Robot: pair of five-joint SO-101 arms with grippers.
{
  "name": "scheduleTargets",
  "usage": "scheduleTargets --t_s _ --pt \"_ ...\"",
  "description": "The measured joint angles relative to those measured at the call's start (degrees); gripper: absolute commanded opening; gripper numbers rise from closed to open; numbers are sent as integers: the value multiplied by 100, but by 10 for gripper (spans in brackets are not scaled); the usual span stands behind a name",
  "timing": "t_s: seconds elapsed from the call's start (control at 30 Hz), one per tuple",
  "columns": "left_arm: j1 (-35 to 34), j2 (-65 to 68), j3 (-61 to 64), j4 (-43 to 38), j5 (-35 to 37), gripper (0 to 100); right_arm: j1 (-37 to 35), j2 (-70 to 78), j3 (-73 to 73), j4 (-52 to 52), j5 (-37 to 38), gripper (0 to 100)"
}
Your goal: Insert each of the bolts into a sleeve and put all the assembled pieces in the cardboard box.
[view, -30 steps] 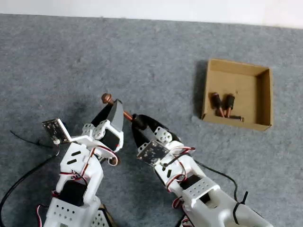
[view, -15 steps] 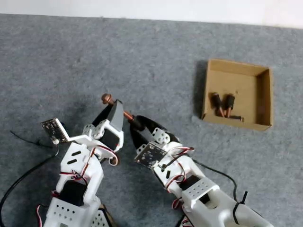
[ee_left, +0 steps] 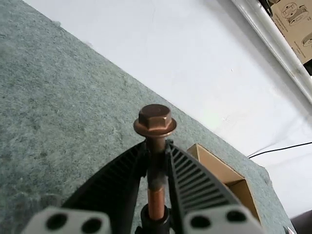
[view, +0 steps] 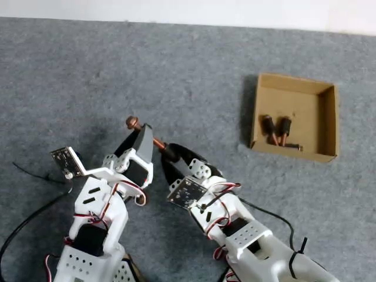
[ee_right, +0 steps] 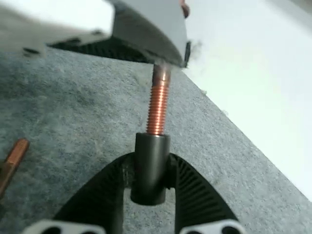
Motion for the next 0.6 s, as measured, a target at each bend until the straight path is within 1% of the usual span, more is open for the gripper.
scheduleTargets --t_s 0.07,0.17,0.2,0.3,0.47,0.6 --pt "185 9 -316 440 0 10 79 0 0 -9 0 5" --pt "563 0 -853 1442 0 8 114 -9 0 -9 0 5" --pt "615 0 -932 1644 0 7 114 -9 0 -9 0 5" --pt "615 0 -967 1653 0 7 114 -18 0 -9 0 5" --pt "325 0 -624 941 0 7 105 -26 0 -9 0 5" --pt "308 0 -615 782 18 7 79 -26 0 -9 0 5"
